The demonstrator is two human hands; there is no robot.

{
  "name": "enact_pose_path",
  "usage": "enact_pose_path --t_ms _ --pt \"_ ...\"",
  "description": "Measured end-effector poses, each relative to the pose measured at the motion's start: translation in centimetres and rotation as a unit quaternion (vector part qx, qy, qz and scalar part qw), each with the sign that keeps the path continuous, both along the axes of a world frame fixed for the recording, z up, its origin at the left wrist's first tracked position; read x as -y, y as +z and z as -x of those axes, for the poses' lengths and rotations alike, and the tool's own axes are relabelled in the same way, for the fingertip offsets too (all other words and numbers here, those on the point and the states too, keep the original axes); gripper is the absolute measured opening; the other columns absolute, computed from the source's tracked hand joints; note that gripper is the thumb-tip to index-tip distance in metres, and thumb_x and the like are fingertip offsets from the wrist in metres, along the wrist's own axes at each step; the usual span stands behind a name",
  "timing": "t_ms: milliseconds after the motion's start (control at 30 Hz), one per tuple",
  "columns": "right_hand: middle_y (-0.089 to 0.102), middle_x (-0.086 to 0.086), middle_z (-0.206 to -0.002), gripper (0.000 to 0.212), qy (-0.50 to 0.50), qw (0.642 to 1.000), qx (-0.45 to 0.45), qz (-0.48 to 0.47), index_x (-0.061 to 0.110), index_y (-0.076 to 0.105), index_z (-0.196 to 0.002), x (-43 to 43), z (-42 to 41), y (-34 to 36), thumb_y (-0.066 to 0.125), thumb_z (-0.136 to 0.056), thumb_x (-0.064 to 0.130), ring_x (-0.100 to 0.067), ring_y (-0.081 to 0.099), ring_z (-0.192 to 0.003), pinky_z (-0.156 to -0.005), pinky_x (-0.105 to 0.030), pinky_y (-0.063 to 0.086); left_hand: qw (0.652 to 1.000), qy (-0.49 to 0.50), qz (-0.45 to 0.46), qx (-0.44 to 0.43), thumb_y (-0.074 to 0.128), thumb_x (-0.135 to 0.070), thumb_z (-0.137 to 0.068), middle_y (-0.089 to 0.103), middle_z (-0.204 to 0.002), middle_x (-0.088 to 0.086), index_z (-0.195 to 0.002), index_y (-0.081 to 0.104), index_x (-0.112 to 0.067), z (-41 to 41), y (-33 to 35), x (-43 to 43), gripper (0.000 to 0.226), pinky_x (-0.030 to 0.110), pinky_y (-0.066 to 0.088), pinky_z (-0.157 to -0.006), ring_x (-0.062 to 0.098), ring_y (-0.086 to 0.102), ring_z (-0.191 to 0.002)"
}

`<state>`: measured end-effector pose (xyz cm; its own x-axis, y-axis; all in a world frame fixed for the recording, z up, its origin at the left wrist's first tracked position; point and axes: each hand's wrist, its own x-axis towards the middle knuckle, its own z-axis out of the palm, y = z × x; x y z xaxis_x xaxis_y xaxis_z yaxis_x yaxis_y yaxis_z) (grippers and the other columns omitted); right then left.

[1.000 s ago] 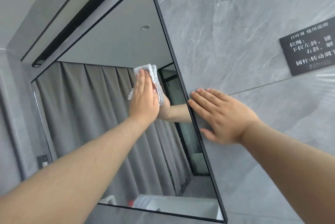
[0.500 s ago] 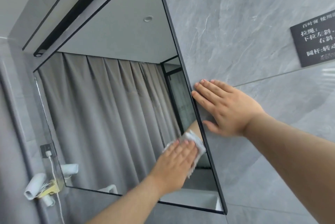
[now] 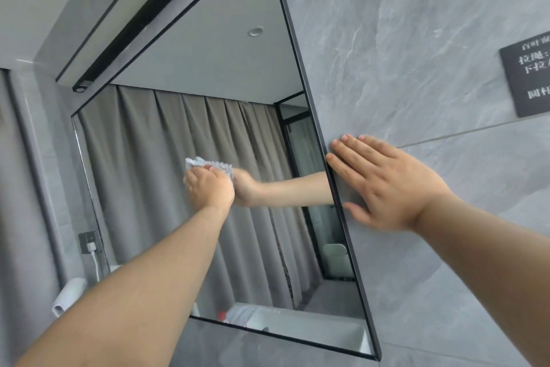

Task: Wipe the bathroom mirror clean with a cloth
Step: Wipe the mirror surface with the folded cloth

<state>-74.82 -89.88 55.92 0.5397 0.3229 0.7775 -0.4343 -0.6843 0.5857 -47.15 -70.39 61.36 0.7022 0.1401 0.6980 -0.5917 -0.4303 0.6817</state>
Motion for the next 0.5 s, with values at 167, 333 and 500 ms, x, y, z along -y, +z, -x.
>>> enact_pose_path --t_ms 167,333,500 --pt "0.046 -0.027 -0.148 0.079 0.005 1.000 0.009 0.002 -0.003 0.045 -0.145 0.1 0.0 0.0 0.037 -0.089 0.053 -0.042 0.043 -0.138 -0.117 -0.051 0.026 0.991 -0.036 -0.109 0.067 0.032 -0.023 -0.104 0.001 -0.164 0.020 -0.150 0.019 0.006 1.4 -6.6 -0.6 0.056 0.041 0.014 -0.122 0.031 0.008 -0.151" --pt "0.043 -0.027 -0.149 0.081 0.000 1.000 0.004 0.011 -0.003 0.040 -0.147 0.1 -0.1 0.0 0.043 -0.088 0.053 -0.043 0.041 -0.139 -0.119 -0.050 0.026 0.972 -0.112 -0.179 0.102 0.029 -0.030 -0.097 -0.007 -0.161 0.028 -0.152 0.004 0.008 6.3 -17.1 1.3 0.071 0.040 0.007 -0.124 0.035 0.000 -0.151" --pt "0.039 -0.028 -0.152 0.081 0.010 1.000 0.014 0.017 -0.003 0.036 -0.149 0.4 -0.1 0.0 0.040 -0.090 0.053 -0.043 0.036 -0.142 -0.120 -0.050 0.021 0.970 -0.144 -0.185 0.061 0.024 -0.034 -0.095 -0.001 -0.160 0.030 -0.151 0.005 0.011 10.7 -27.2 3.3 0.074 0.038 0.004 -0.124 0.035 0.001 -0.151"
